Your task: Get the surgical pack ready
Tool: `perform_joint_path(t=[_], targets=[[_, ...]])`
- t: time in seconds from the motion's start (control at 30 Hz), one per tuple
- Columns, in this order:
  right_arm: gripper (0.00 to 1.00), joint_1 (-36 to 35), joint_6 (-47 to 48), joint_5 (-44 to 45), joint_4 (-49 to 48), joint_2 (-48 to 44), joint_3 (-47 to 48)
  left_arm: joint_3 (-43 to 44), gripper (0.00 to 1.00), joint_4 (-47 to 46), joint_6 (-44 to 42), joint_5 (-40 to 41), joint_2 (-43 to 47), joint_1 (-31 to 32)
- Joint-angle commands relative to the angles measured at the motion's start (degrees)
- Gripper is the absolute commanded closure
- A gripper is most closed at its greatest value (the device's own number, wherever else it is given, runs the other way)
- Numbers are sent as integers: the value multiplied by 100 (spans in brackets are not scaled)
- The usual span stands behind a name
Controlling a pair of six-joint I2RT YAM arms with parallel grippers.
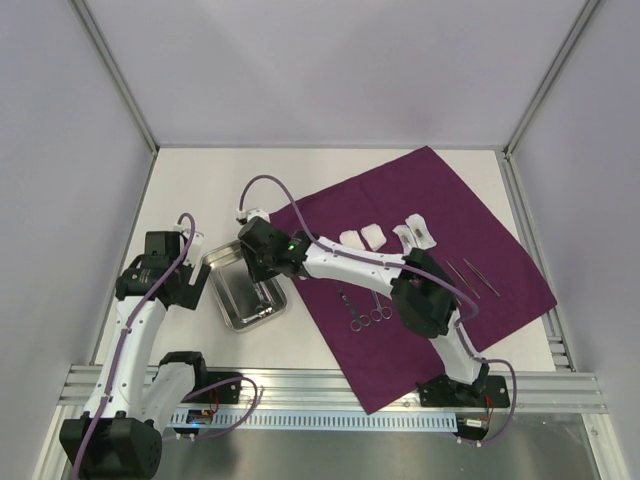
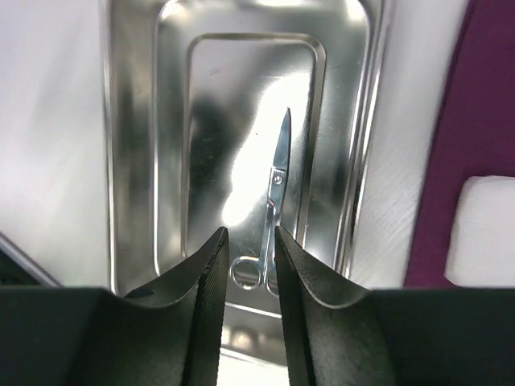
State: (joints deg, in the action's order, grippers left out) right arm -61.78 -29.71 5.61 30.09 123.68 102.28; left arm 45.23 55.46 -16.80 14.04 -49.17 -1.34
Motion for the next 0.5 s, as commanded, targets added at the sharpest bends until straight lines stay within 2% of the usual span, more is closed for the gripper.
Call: perform_joint_path(t=[0.0, 0.13, 0.23, 0.37, 0.47], targets=[[66, -1, 404, 274, 15, -1195, -172, -6, 0, -71, 63, 28, 48, -50], [64, 271, 589, 257, 277, -2293, -1548, -6, 0, -62, 63, 46, 48, -41], [62, 482, 677, 458, 620, -2751, -2228, -6, 0, -62, 63, 37, 56, -41], [61, 842, 660, 388, 753, -3025, -3317, -6, 0, -62, 63, 28, 65, -41], [59, 930, 677, 485, 850, -3051, -3679, -6, 0, -53, 63, 37, 74, -41]])
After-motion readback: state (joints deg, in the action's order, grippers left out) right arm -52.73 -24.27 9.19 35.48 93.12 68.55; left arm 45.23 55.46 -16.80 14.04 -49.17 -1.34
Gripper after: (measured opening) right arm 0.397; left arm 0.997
